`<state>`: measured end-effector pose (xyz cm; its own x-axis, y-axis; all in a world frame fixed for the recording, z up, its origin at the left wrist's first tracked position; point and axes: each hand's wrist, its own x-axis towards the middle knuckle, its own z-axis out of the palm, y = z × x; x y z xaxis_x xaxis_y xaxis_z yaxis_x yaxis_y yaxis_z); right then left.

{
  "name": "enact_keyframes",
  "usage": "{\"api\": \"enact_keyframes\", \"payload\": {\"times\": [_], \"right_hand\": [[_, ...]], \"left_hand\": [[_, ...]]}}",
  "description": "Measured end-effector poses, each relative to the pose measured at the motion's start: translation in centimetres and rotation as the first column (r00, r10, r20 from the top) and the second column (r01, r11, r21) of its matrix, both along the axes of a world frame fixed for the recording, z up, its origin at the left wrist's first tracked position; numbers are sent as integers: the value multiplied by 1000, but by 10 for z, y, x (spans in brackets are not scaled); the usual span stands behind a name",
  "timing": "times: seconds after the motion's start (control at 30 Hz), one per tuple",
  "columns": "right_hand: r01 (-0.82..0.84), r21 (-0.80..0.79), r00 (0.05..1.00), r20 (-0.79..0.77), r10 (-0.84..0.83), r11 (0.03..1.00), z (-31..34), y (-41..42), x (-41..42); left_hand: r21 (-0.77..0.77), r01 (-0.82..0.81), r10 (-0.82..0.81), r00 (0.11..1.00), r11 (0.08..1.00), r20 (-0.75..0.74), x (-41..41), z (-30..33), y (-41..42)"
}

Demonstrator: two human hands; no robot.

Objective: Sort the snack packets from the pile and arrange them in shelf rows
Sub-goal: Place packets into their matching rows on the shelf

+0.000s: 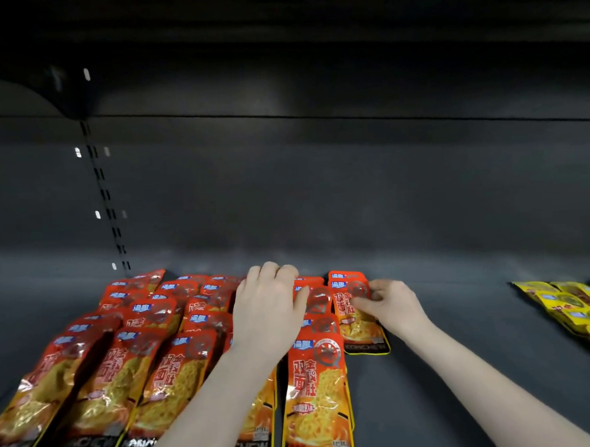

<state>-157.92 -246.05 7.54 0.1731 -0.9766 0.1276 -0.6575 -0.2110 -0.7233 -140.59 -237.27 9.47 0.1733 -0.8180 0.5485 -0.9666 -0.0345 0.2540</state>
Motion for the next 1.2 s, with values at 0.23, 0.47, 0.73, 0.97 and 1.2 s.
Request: {"api": "enact_keyframes", "payload": {"times": [0.23,0.47,0.73,0.97,1.2], "right_hand": [[21,-14,999,35,-20,1000,-1,7,-1],[188,-151,951,-218,-218,970,13,27,-31],[216,-321,798,-487,-356,922,18,73,-86],[226,-472,726,-502,-470,852,38,101,-159],[294,-511,660,-502,-558,808,39,130,-297]], "left_hand": [[17,-6,6,1000,1000,-5,1,-1,0],[-5,65,-65,998,998,-12,-4,0,5],[-37,131,-129,991,991,36,-26,13,21],[31,138,-141,980,990,139,-89,34,33],[59,253,-258,959,966,118,-226,36,38]]}}
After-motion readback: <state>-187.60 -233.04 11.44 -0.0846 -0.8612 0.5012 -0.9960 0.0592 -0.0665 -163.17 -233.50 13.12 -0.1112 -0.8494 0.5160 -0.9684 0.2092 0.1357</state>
